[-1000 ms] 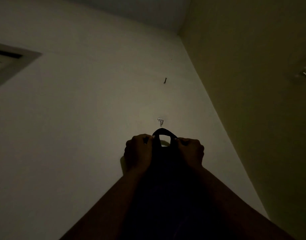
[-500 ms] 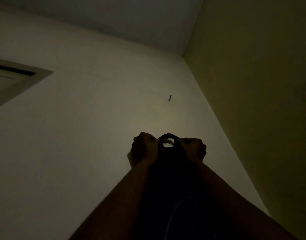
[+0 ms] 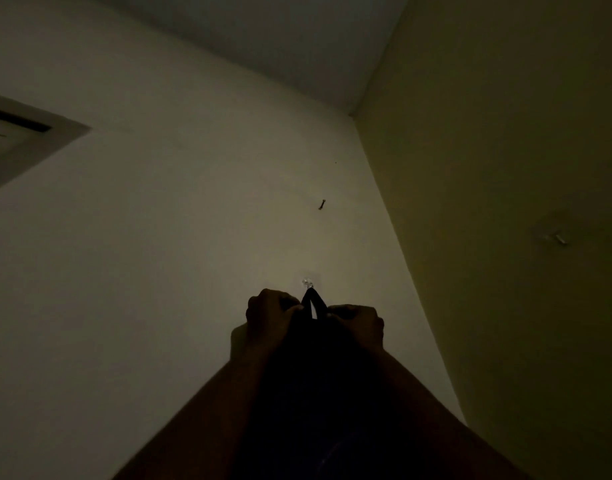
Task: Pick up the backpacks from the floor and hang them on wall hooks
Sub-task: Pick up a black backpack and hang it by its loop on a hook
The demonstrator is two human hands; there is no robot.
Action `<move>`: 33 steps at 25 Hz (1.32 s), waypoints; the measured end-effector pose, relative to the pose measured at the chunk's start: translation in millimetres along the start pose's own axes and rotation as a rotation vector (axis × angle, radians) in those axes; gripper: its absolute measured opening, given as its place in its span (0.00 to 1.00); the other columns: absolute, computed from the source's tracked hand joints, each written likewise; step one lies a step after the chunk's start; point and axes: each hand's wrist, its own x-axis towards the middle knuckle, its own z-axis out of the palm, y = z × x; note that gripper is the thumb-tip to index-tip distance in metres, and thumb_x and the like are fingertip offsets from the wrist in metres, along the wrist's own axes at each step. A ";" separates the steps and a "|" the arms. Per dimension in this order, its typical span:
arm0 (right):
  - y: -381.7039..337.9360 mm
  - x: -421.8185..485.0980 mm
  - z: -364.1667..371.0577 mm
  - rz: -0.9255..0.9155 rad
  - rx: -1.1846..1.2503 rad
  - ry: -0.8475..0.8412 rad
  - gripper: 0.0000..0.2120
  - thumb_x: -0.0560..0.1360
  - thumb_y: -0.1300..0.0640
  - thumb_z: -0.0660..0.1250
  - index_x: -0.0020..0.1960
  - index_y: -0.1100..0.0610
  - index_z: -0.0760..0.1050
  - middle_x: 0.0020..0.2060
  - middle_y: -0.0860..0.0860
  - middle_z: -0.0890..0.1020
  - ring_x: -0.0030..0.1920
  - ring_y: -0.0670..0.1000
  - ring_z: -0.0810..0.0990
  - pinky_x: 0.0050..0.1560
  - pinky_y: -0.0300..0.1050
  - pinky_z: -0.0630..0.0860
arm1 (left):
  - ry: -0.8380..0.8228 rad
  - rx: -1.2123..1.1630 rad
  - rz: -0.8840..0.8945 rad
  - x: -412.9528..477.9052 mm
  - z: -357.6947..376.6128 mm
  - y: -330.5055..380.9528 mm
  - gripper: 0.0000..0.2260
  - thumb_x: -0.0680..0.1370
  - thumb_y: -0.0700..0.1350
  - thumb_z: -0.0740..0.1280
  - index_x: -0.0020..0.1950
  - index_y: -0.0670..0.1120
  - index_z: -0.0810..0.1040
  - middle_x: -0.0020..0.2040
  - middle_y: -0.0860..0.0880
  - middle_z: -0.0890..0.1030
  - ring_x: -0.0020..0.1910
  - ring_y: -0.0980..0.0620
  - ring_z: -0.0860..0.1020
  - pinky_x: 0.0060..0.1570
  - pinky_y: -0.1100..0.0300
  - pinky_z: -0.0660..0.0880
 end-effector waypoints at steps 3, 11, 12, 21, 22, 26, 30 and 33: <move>-19.9 -23.6 -15.1 0.029 -0.086 -0.046 0.16 0.78 0.54 0.62 0.62 0.59 0.77 0.61 0.58 0.80 0.63 0.57 0.77 0.63 0.42 0.70 | -0.068 -0.083 -0.060 -9.6 -16.7 6.8 0.13 0.77 0.47 0.64 0.53 0.41 0.83 0.53 0.41 0.84 0.54 0.44 0.80 0.48 0.64 0.70; -84.0 -132.3 -38.8 0.234 -0.120 0.032 0.22 0.79 0.47 0.56 0.62 0.63 0.75 0.59 0.60 0.79 0.57 0.58 0.77 0.61 0.47 0.71 | -0.242 -0.399 -0.216 -89.9 -86.8 32.9 0.16 0.80 0.49 0.59 0.62 0.42 0.77 0.60 0.41 0.80 0.59 0.43 0.77 0.59 0.58 0.71; -90.6 -147.3 -41.2 0.267 -0.092 0.045 0.23 0.79 0.46 0.56 0.61 0.62 0.75 0.57 0.59 0.79 0.56 0.58 0.77 0.61 0.48 0.72 | -0.249 -0.448 -0.253 -103.5 -96.8 37.1 0.16 0.80 0.49 0.58 0.62 0.43 0.76 0.60 0.41 0.79 0.58 0.43 0.77 0.57 0.60 0.71; -149.8 -310.9 -73.5 0.550 0.066 0.047 0.20 0.77 0.41 0.57 0.57 0.54 0.77 0.55 0.54 0.80 0.57 0.55 0.78 0.55 0.49 0.75 | -0.416 -0.915 -0.615 -245.0 -176.8 59.4 0.15 0.79 0.50 0.59 0.63 0.47 0.75 0.56 0.49 0.78 0.51 0.52 0.76 0.48 0.61 0.76; -159.1 -337.6 -77.4 0.576 0.070 0.027 0.20 0.77 0.41 0.57 0.57 0.54 0.77 0.55 0.53 0.80 0.56 0.54 0.78 0.53 0.47 0.74 | -0.445 -0.922 -0.660 -265.0 -184.2 60.7 0.16 0.79 0.51 0.59 0.64 0.47 0.74 0.61 0.47 0.78 0.57 0.49 0.76 0.56 0.55 0.76; -196.8 -451.7 -91.8 0.692 0.104 0.055 0.20 0.78 0.43 0.56 0.66 0.51 0.70 0.61 0.49 0.73 0.62 0.50 0.72 0.56 0.44 0.71 | -0.589 -0.948 -0.860 -358.2 -229.3 75.7 0.19 0.79 0.52 0.59 0.68 0.47 0.71 0.68 0.45 0.73 0.66 0.46 0.71 0.69 0.50 0.67; -237.2 -574.1 -106.2 0.897 0.108 0.104 0.25 0.79 0.45 0.56 0.72 0.56 0.63 0.71 0.54 0.68 0.70 0.54 0.67 0.66 0.51 0.66 | -0.687 -0.923 -1.025 -459.5 -304.3 105.0 0.21 0.79 0.53 0.58 0.71 0.49 0.67 0.72 0.48 0.69 0.70 0.47 0.67 0.64 0.54 0.63; -258.0 -639.3 -113.1 1.008 0.098 0.143 0.24 0.79 0.46 0.55 0.71 0.55 0.64 0.70 0.54 0.69 0.66 0.53 0.69 0.65 0.50 0.66 | -0.768 -0.908 -1.105 -517.7 -348.2 111.3 0.21 0.79 0.53 0.57 0.71 0.49 0.66 0.73 0.48 0.67 0.71 0.47 0.65 0.67 0.51 0.61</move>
